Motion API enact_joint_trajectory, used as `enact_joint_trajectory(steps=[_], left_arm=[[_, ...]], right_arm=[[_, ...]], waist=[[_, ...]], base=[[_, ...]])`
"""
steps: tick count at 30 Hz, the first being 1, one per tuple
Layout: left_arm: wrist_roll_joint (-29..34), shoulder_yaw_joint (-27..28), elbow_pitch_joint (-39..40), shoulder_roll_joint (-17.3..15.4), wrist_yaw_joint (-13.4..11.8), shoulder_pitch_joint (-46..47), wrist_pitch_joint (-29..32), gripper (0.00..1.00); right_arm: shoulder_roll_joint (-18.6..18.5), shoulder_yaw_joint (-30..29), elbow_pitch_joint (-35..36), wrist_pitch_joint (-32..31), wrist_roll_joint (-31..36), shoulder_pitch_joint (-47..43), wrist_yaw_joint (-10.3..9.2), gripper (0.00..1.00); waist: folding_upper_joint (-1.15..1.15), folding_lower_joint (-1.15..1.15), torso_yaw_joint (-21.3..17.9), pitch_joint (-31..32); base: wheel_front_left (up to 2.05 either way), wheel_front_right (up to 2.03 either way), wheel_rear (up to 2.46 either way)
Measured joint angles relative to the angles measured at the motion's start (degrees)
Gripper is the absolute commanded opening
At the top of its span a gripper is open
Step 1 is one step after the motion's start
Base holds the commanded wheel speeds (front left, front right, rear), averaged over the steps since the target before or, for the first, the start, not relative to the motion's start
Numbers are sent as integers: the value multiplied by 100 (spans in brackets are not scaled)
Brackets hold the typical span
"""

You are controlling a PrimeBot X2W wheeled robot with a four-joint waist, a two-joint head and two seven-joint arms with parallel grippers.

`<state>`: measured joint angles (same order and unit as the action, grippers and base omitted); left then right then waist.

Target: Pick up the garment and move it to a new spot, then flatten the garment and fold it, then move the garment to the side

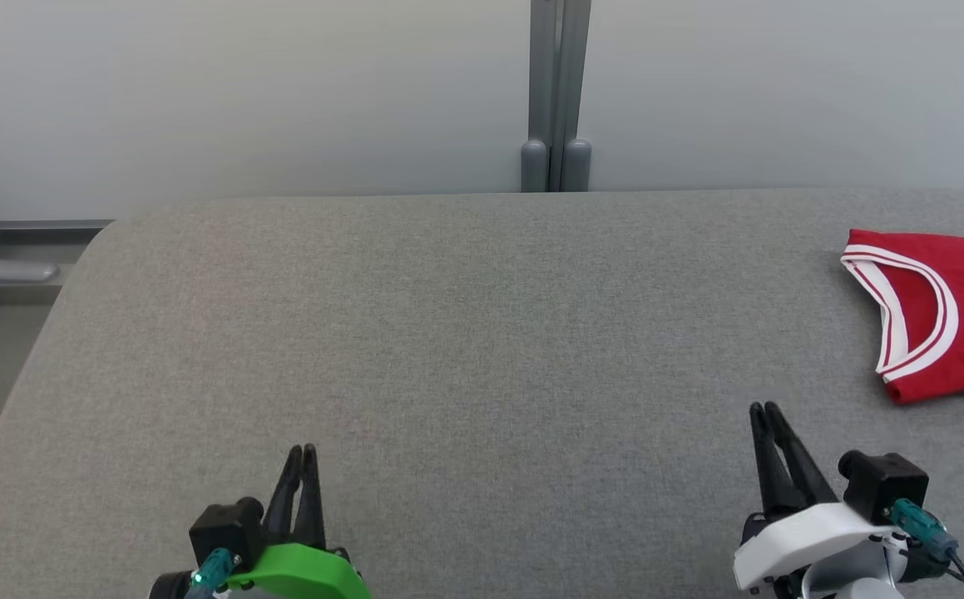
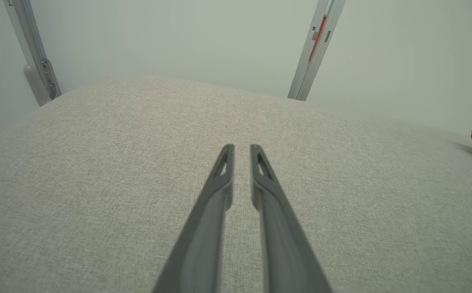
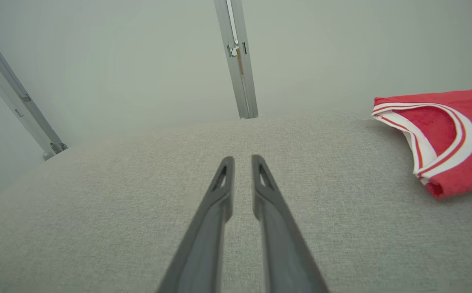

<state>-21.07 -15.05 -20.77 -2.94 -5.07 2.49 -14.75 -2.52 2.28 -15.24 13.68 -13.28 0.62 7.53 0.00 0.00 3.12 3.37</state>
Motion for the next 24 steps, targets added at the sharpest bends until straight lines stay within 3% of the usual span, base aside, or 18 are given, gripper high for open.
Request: enact_joint_trajectory(steps=[24], left_arm=[[-2023, 598, 129, 1, 342, -38, 613, 0]], right_arm=[[3, -242, -29, -583, -2256, 28, 0, 0]], waist=[[0, 0, -59, -67]], base=[[0, 0, 0]])
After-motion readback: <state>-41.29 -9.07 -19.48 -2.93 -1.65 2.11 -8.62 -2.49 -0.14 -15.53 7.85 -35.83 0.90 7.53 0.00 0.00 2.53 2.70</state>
